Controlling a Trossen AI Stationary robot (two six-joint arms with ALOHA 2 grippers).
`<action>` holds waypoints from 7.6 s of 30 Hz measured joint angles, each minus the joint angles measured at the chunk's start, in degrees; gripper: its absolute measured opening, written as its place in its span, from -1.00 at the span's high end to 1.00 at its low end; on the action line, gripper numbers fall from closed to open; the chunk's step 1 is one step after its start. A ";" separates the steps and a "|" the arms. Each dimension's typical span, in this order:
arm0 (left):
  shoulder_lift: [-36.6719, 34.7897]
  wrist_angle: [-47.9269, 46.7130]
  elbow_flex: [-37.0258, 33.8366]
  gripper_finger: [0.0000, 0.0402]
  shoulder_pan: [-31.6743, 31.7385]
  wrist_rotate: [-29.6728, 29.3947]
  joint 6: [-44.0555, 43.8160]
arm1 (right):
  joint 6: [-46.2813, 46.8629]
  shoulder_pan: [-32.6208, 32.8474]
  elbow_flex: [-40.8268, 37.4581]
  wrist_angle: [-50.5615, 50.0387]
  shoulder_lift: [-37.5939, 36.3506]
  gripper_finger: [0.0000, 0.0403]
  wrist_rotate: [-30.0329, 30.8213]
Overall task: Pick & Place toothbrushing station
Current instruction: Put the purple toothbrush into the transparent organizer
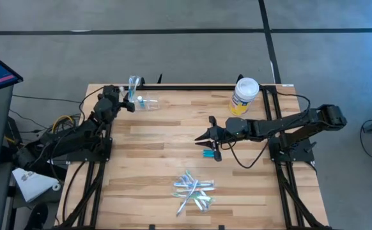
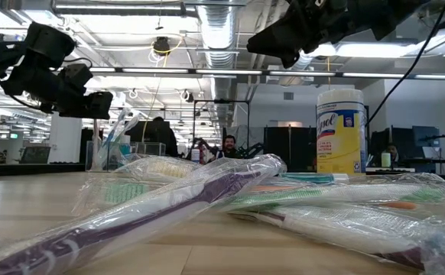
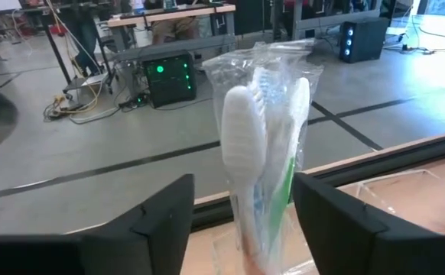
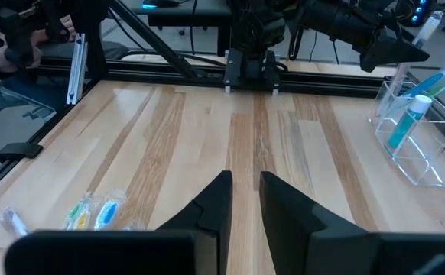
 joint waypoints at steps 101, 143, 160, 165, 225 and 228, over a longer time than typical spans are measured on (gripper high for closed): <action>22.88 17.83 6.58 -0.06 -62.98 22.51 -8.39 | 7.32 13.03 -0.07 -11.34 -0.02 0.70 -0.11; 26.47 23.04 6.58 -0.06 -66.29 22.27 -9.74 | 10.99 12.32 3.91 -1.53 24.33 0.64 -10.62; 26.47 23.04 6.58 -0.06 -66.29 22.29 -9.72 | 10.97 11.98 3.89 -1.73 24.37 0.29 -9.10; 26.47 23.04 6.58 -0.06 -66.29 22.30 -9.72 | 10.98 12.34 3.89 -1.70 24.37 0.33 -9.12; 26.45 23.12 6.51 -0.06 -66.27 22.30 -9.72 | 11.88 9.70 12.05 -7.29 32.30 0.49 -18.16; 26.45 23.10 6.51 -0.06 -66.27 22.32 -9.72 | 11.35 9.30 12.37 -8.39 32.30 0.64 -18.15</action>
